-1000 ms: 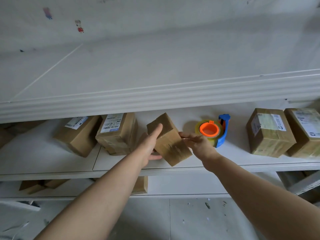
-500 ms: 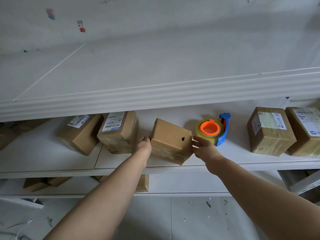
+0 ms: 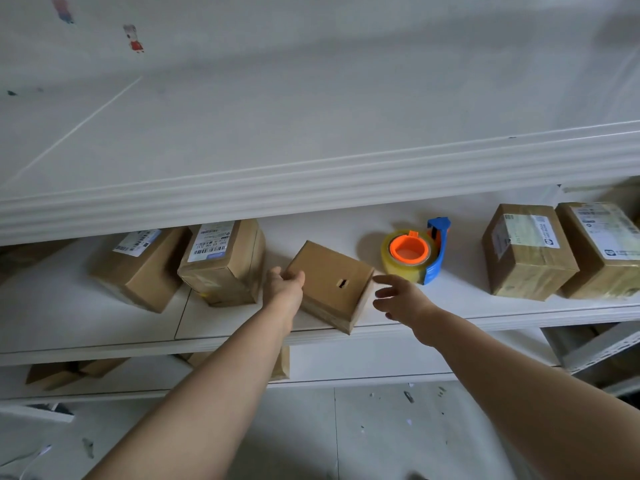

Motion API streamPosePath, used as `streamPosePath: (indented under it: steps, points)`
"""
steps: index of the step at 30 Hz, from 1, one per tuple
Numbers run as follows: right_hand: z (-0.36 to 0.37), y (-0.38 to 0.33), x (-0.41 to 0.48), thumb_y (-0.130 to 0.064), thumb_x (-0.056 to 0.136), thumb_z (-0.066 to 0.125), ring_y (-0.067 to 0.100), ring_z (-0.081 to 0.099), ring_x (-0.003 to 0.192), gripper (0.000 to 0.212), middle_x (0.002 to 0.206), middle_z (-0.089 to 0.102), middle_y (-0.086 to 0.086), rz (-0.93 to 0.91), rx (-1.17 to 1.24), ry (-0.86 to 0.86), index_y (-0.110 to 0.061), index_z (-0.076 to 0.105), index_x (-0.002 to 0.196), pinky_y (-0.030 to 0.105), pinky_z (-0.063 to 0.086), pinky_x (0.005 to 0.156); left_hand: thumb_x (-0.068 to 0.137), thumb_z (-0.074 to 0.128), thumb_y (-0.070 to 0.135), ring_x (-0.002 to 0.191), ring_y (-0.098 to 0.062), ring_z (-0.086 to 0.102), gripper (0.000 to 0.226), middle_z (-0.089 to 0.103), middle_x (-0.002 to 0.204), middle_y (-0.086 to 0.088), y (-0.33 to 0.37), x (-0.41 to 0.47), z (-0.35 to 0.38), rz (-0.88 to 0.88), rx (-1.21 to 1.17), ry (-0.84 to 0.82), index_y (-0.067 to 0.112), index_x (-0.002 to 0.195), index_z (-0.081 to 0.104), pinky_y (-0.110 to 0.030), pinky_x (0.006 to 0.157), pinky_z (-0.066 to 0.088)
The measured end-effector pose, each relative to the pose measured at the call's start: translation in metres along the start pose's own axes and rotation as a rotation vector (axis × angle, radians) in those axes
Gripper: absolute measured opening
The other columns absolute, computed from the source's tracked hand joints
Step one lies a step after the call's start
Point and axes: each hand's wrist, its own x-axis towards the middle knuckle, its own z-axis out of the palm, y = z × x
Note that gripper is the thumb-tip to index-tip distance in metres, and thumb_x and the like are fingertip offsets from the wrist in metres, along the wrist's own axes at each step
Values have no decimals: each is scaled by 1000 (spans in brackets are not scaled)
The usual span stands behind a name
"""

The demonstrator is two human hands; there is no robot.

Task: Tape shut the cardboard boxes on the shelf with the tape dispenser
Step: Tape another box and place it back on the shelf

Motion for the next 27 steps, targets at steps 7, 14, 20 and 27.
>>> streamPosePath:
  steps: [7,14,20,27]
  points:
    - [2,-8,14,10,89,50,18,38,135,69,149,37,0,-58,2,54,-22,32,148,28,39,86,94,56,25,122,-31,52,76,47,142,-10,-5,-4,9,5,138,17,18,153,8,-37,99,42]
    - [10,-6,19,3,86,56,15,56,81,28,101,63,3,-17,-139,10,-17,58,105,19,43,63,95,55,25,131,-29,44,71,36,151,-6,-9,9,0,4,57,-24,23,153,13,-40,108,36]
    - [9,1,17,-3,86,63,19,67,93,30,97,72,3,50,-65,-75,-16,58,112,33,53,88,97,50,31,120,-26,50,47,49,139,-4,-10,9,2,75,198,4,20,142,41,-30,88,39]
    - [11,-4,14,15,88,39,16,68,85,42,94,71,4,56,-59,-116,-12,65,109,28,53,79,83,69,43,139,-22,31,90,27,155,-1,-10,6,-6,92,171,-183,22,152,17,-36,110,28]
